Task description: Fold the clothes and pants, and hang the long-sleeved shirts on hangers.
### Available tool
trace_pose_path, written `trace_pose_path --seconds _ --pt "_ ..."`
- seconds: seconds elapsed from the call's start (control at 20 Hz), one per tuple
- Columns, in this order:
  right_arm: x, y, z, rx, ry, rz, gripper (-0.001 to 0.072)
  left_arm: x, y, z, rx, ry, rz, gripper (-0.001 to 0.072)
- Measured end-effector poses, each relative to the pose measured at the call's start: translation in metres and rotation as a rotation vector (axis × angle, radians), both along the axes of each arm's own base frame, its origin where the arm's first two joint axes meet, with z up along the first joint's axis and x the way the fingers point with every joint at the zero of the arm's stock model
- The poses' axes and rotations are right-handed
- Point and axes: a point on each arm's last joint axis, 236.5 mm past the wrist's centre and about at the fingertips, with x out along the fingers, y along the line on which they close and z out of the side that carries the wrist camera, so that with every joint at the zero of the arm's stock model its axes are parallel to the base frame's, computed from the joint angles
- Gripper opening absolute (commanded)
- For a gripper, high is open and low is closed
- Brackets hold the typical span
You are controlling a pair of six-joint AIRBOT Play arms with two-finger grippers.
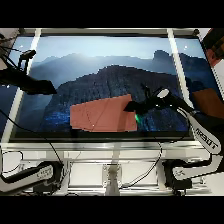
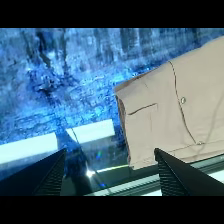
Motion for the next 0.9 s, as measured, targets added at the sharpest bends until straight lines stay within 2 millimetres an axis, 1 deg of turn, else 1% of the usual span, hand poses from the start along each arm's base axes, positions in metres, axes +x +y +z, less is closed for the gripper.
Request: trace_pose_path --seconds 0.05,0.1,0.2,0.25,0.3,0.35,0.45,0.5,0.55,0.6,0.65,0.7,0.75,0.8,0.9 --pt "0.001 0.002 0.000 -0.003 -0.004 0.002 0.0640 0.000 0.000 0.000 0.000 0.000 0.000 0.0586" --pt "0.002 0.004 -0.001 -0.006 -0.009 0.005 0.0564 0.000 0.000 0.000 0.000 0.000 0.000 0.0586" --pt "0.003 0.000 -0.005 -0.038 -0.026 0.025 0.0466 0.000 0.000 -0.001 0.000 0.002 0.000 0.0586" --pt "0.003 -0.001 -0.006 -0.049 -0.031 0.033 0.0322 0.000 0.000 -0.001 0.000 0.002 0.000 0.0586" --pt "0.004 -0.004 -0.009 -0.067 -0.043 0.042 0.0055 0.000 0.000 -0.001 0.000 0.002 0.000 0.0586" --pt "0.007 -0.008 -0.012 -0.090 -0.059 0.052 0.0007 0.000 0.000 -0.001 0.000 0.002 0.000 0.0586" --pt "0.010 -0.008 -0.011 -0.096 -0.087 0.073 0.0008 0.003 -0.001 -0.001 -0.006 -0.007 0.003 0.0583" --pt "0.015 -0.008 -0.008 -0.099 -0.110 0.080 0.0008 0.003 -0.001 0.000 -0.007 -0.010 0.004 0.0506" --pt "0.022 -0.010 -0.004 -0.106 -0.138 0.086 0.0008 0.004 -0.002 0.000 -0.009 -0.012 0.004 0.0338" --pt "0.032 -0.013 0.001 -0.126 -0.182 0.096 0.0008 0.005 -0.002 0.000 -0.009 -0.017 0.006 0.0187" --pt "0.043 -0.017 0.011 -0.135 -0.222 0.103 0.0008 0.005 -0.002 0.000 -0.009 -0.018 0.006 0.0137" --pt "0.057 -0.017 0.027 -0.125 -0.266 0.088 0.0007 0.006 -0.001 0.000 -0.009 -0.021 0.007 0.0136" --pt "0.073 -0.020 0.045 -0.123 -0.317 0.073 0.0007 0.007 -0.001 0.000 -0.008 -0.023 0.007 0.0136" --pt "0.085 -0.025 0.062 -0.121 -0.355 0.064 0.0007 0.007 -0.001 0.000 -0.007 -0.023 0.008 0.0136" --pt "0.121 -0.049 0.112 -0.136 -0.478 -0.008 0.0007 0.007 -0.001 0.000 -0.006 -0.024 0.008 0.0136"
